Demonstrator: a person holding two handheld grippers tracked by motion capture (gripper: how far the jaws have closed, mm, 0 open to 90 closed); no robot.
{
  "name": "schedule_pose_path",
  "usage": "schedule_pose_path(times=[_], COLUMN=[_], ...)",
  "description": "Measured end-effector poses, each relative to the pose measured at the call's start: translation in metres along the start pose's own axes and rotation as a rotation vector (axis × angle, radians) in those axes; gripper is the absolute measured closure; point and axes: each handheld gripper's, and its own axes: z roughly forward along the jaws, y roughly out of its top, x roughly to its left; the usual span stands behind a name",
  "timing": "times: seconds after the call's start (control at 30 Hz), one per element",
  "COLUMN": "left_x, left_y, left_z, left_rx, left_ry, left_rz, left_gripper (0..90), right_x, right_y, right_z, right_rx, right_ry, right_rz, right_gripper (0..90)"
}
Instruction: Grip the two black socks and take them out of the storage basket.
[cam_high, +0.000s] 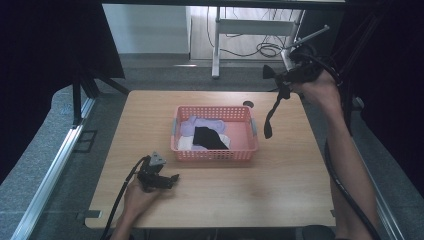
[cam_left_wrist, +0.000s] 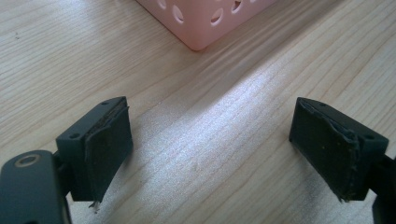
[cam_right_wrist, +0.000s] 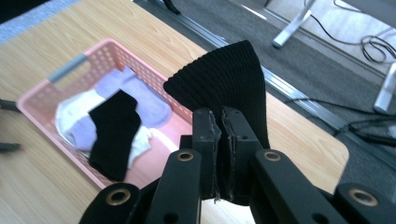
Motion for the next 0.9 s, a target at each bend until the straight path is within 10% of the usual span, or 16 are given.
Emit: schedule_pose_path(times=[0.9], left_x=[0.0], left_y=[0.0], left_z=[0.0], left_rx=[-0.003], left_ry=[0.001], left_rz=[0.0], left_gripper=[12.8], right_x=[-0.027], right_y=[-0.138], right_z=[0.093], right_rx=[0.183], right_ry=[0.008], right_rz=[0.108], right_gripper=[84.3])
